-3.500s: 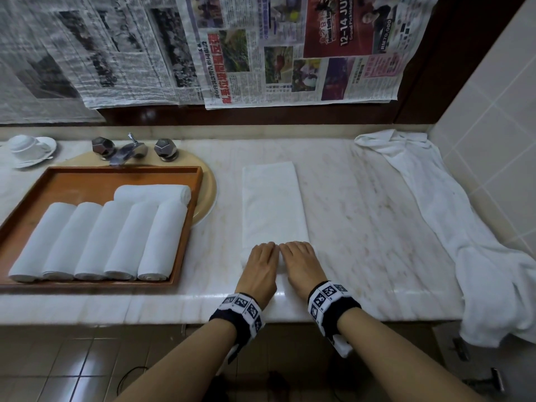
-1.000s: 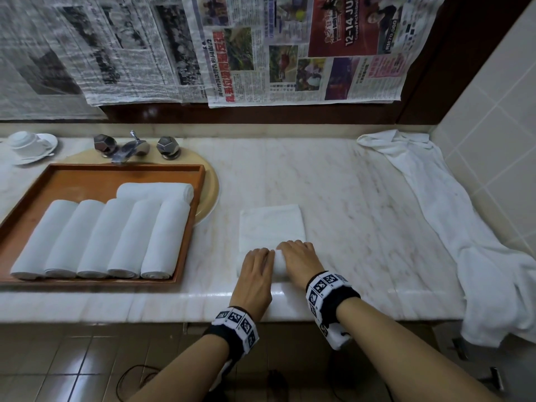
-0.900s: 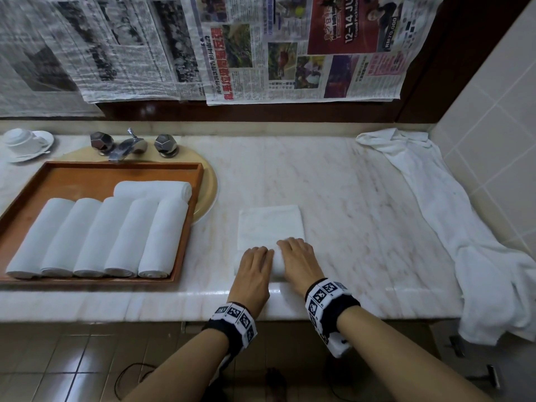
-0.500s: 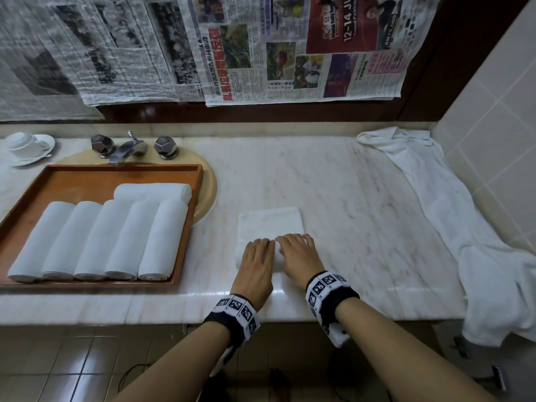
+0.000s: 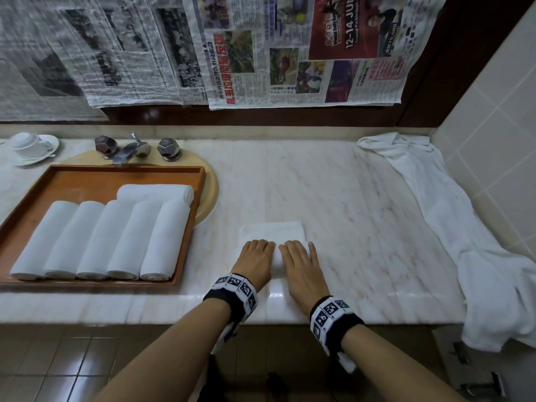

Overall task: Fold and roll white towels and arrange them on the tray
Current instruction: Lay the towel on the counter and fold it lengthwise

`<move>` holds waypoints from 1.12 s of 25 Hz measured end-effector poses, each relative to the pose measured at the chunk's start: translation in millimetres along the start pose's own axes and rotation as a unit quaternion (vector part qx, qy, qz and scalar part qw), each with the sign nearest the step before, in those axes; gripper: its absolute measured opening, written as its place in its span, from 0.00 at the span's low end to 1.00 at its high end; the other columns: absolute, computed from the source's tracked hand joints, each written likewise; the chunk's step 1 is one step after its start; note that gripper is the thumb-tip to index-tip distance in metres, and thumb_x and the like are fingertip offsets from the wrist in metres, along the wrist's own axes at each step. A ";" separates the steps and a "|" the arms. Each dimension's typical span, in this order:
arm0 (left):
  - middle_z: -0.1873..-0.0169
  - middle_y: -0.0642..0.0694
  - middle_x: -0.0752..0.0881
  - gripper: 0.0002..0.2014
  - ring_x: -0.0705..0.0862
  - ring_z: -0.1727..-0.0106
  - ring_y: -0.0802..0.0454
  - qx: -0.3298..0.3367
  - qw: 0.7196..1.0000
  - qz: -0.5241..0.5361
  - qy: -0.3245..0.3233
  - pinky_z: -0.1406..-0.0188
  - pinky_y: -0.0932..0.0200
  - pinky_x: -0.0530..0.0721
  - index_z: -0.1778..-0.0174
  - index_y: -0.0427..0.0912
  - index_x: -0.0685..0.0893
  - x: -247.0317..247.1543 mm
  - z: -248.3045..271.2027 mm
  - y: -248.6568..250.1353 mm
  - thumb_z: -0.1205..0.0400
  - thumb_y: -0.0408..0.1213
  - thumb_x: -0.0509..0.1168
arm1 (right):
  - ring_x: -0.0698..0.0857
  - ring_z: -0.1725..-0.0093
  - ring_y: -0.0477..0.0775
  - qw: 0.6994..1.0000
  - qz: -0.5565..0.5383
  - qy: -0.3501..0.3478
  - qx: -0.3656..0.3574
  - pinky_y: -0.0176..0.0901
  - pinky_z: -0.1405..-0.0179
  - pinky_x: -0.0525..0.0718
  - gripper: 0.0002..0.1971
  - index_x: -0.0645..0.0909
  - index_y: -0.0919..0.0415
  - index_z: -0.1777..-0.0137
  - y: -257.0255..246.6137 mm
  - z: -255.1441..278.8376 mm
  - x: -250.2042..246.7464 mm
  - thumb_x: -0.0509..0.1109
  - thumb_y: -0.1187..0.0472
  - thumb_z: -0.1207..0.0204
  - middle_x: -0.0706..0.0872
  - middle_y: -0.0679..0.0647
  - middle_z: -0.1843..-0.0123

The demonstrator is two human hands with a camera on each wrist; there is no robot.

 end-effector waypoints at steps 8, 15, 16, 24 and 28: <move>0.33 0.33 0.78 0.34 0.76 0.31 0.34 0.016 0.994 -0.049 0.096 0.27 0.38 0.74 0.28 0.29 0.74 23.5 46.3 12.1 0.33 0.25 0.70 | 0.77 0.35 0.61 0.993 -0.047 -0.109 -0.002 0.47 0.33 0.67 0.17 0.76 0.62 0.33 5.8 -41.7 -12.8 0.56 0.68 0.19 0.81 0.57 0.37; 0.20 0.32 0.60 0.41 0.56 0.18 0.31 -0.039 0.984 -0.167 -0.038 0.17 0.36 0.44 0.17 0.31 0.48 30.3 35.5 10.8 0.24 0.36 0.61 | 0.74 0.31 0.61 0.997 -0.057 -0.043 0.013 0.51 0.26 0.68 0.20 0.74 0.64 0.30 -0.8 -32.4 -19.5 0.61 0.69 0.23 0.76 0.59 0.32; 0.19 0.33 0.57 0.40 0.54 0.17 0.32 -0.039 0.981 -0.183 -0.051 0.17 0.37 0.41 0.16 0.32 0.46 27.7 28.9 9.8 0.21 0.36 0.60 | 0.74 0.30 0.62 0.999 -0.037 -0.015 -0.006 0.54 0.22 0.65 0.21 0.74 0.64 0.30 -3.3 -23.5 -17.8 0.62 0.68 0.25 0.76 0.60 0.32; 0.33 0.41 0.71 0.40 0.70 0.32 0.42 -0.033 0.979 -0.189 -0.069 0.23 0.48 0.62 0.27 0.37 0.63 5.4 -15.0 1.4 0.32 0.44 0.74 | 0.41 0.15 0.67 0.981 0.101 -0.162 0.017 0.60 0.18 0.35 0.50 0.37 0.68 0.16 -4.8 -23.1 -9.7 0.70 0.59 0.25 0.42 0.67 0.15; 0.29 0.40 0.69 0.48 0.70 0.28 0.41 -0.037 0.978 -0.171 -0.110 0.22 0.48 0.63 0.23 0.35 0.60 4.9 -33.2 -6.5 0.34 0.49 0.78 | 0.58 0.19 0.66 0.977 0.094 -0.189 0.028 0.58 0.16 0.49 0.52 0.51 0.70 0.19 -1.0 -49.0 -9.2 0.77 0.49 0.35 0.60 0.67 0.20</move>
Point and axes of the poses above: each hand's wrist, its own z-axis away from the middle knuckle, its own x-axis out of the palm, y = z × x, the point moved 4 cm from there along -z, towards the middle knuckle
